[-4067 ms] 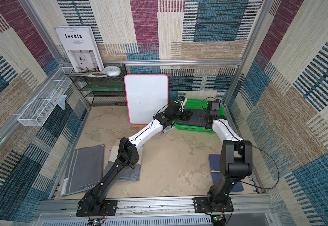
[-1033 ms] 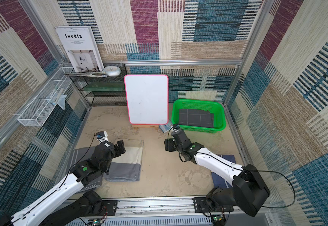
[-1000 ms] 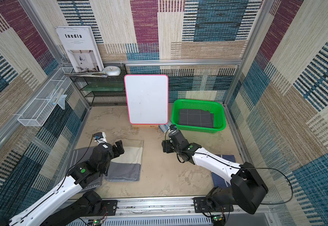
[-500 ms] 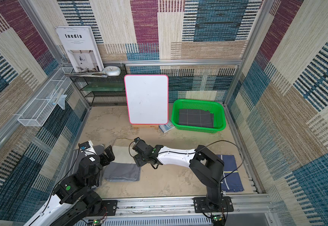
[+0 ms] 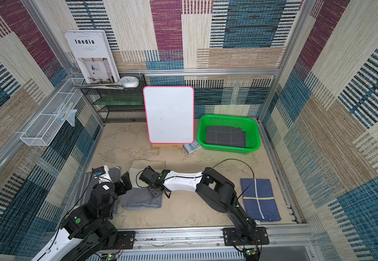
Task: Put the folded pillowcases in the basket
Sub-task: Adjust the pillowcase at the center of the board.
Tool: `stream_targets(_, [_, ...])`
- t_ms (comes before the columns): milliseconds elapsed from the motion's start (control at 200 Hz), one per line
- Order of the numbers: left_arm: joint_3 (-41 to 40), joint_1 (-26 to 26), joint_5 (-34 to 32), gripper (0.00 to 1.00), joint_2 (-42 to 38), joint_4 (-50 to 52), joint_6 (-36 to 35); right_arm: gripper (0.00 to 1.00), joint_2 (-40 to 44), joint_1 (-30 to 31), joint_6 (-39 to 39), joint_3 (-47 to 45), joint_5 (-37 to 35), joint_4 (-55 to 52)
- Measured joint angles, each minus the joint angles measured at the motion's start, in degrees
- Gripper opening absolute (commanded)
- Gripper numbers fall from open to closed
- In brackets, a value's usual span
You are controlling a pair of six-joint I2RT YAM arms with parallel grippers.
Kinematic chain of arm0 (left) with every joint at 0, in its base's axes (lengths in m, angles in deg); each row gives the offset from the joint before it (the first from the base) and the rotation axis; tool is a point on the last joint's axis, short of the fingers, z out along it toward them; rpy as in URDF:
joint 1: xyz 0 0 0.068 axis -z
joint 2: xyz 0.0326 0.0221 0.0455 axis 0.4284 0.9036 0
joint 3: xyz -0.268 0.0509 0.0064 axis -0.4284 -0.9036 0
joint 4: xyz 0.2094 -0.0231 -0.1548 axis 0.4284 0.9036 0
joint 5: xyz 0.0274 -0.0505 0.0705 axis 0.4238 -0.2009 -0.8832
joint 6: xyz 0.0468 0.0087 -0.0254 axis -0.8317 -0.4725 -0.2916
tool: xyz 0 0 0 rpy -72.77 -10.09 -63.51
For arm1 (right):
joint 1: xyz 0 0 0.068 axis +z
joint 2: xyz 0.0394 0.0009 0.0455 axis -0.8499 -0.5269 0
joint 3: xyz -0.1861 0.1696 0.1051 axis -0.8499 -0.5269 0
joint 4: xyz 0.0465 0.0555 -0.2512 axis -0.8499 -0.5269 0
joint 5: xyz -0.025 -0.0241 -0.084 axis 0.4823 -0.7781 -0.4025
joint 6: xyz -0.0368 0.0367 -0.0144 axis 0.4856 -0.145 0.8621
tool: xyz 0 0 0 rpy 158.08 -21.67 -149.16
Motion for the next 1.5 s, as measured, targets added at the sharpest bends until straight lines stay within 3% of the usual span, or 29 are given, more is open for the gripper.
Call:
stream_targets(270, [0.96,0.0,2.69,0.99,7.93,-1.84,-0.55,0.73,9.6,-3.72,-4.33,-12.72,-3.67,-1.33])
stream_targets(536, [7.96,-0.02,10.6,0.99,27.82,-3.91,-1.99,0.73,21.53,-9.03,-8.76,-21.97,-6.73,-5.68])
stream_targets(691, [13.16,0.0,18.1,0.98,38.97,-5.27,-3.56,0.71,27.5,-8.9,-7.74,-26.43,-2.73,-1.18])
stream_targets(781, [16.44,0.0,21.79,0.91,44.61,-6.21,-4.87,0.7,29.92,-7.96,-6.62,-29.03,-0.85,1.22])
stream_targets(1082, [21.68,-0.09,27.21,0.92,56.5,-9.38,-4.7,0.69,29.24,-0.92,-2.93,-31.5,1.29,4.83])
stream_targets(1212, [24.22,-1.16,29.16,0.91,62.38,-10.67,-3.52,0.71,27.39,-0.94,-3.26,-31.85,-0.22,4.44])
stream_targets(1497, [21.81,-2.93,34.8,0.85,67.21,-13.7,2.67,0.73,28.85,-3.76,-6.93,-36.26,-7.96,2.69])
